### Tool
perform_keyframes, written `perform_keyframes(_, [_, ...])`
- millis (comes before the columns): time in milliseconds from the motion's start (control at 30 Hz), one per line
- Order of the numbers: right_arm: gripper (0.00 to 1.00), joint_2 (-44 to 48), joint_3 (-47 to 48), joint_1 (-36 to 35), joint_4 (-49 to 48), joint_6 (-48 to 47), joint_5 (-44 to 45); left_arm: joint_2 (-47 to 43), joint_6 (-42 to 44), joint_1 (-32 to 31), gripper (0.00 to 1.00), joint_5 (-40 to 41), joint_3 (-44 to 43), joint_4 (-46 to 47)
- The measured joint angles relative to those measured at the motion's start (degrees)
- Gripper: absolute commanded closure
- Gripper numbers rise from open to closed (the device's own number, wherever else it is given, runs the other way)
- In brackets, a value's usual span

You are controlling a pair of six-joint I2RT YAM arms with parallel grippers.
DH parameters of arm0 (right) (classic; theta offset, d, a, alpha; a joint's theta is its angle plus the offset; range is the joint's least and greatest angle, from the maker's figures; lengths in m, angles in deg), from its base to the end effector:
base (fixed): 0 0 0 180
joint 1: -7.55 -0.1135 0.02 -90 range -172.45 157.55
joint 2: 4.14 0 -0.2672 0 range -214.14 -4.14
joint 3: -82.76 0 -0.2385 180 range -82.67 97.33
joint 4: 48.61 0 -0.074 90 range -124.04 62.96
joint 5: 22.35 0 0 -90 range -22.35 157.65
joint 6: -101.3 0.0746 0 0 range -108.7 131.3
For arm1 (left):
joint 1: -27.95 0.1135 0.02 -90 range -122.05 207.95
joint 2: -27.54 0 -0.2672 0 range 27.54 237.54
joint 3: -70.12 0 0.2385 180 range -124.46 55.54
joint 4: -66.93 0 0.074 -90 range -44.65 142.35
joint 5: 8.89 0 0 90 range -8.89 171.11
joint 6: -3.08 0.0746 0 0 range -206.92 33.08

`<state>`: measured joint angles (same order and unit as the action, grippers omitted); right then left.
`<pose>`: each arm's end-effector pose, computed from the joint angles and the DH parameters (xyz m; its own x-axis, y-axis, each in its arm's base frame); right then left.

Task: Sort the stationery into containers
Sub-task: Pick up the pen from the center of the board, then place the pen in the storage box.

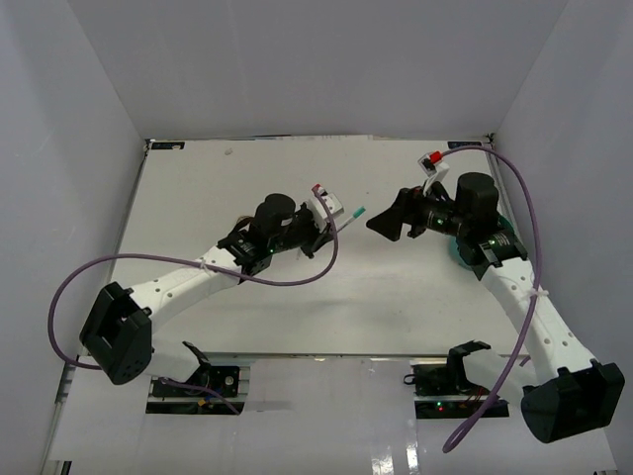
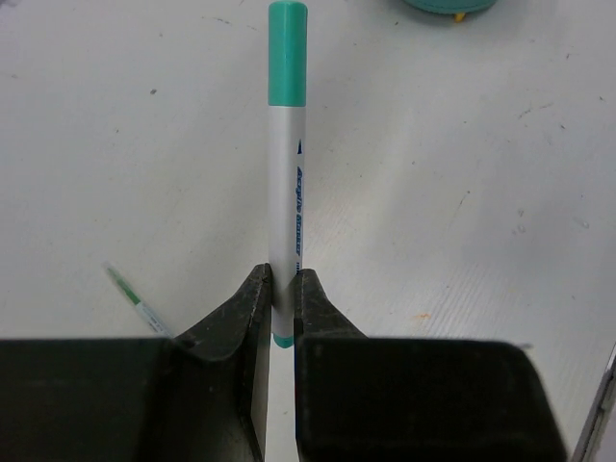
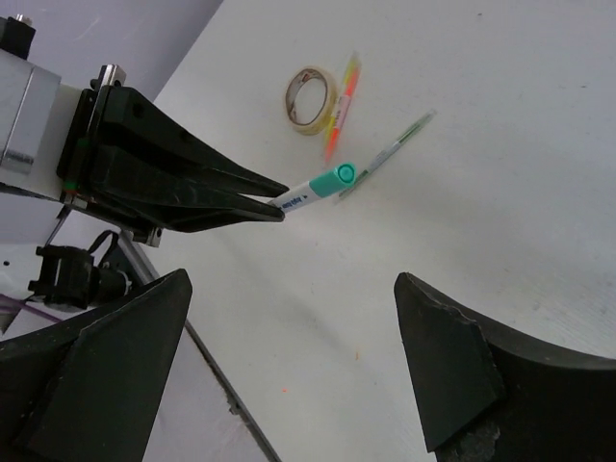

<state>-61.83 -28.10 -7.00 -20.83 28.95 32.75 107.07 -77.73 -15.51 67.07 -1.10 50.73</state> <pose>0.2222 0.1018 0.3487 -0.4830 0.1316 -0.8657 -0.6203 0.6465 0.4443 0.2348 -0.2474 0.2811 -0.1651 0.3699 -0.9143 0.8650 0.4997 0.0460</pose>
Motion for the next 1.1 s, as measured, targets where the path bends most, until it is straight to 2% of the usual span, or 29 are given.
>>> perform_keyframes(233, [0.0, -6.2, 2.9, -6.5, -1.3, 0.8, 0.4, -3.7, 5.0, -0.2, 1.0, -3.0, 4.6, 4.5])
perform_keyframes(467, [0.26, -10.3, 5.2, -9.6, -1.6, 1.2, 1.6, -5.5, 7.3, -0.3, 1.0, -4.6, 5.9, 7.0])
perform_keyframes(567, [0.44, -11.0, 5.7, -10.3, -2.1, 1.6, 1.8, -5.9, 7.9, -0.3, 1.0, -5.0, 6.5, 7.5])
perform_keyframes(667, [0.54, -11.2, 5.7, -10.6, -2.7, 1.5, 1.9, -6.0, 8.4, -0.3, 1.0, -5.5, 6.6, 7.5])
perform_keyframes(767, [0.74, -11.3, 5.7, -10.9, -3.2, 1.4, 2.2, -6.0, 8.7, -0.3, 1.0, -6.1, 6.6, 7.7])
perform_keyframes(867, [0.86, -11.3, 5.7, -10.9, -3.4, 1.9, 2.5, -6.0, 9.0, -0.3, 0.99, -6.1, 6.6, 7.7])
perform_keyframes(900, [0.88, -11.3, 5.7, -11.0, -3.5, 1.9, 2.6, -6.0, 9.0, -0.3, 0.96, -6.1, 6.7, 7.7])
perform_keyframes(1000, [0.92, -11.3, 5.6, -11.1, -3.4, 1.8, 3.0, -6.0, 9.2, -0.3, 0.66, -6.1, 6.9, 7.8])
perform_keyframes(1033, [0.92, -11.3, 5.6, -11.2, -3.3, 1.8, 3.3, -6.0, 9.2, -0.3, 0.49, -5.9, 7.0, 7.8])
perform_keyframes(1100, [0.92, -10.9, 5.5, -11.4, -2.9, 1.2, 5.2, -6.0, 8.7, -0.3, 0.31, -5.3, 7.1, 8.1])
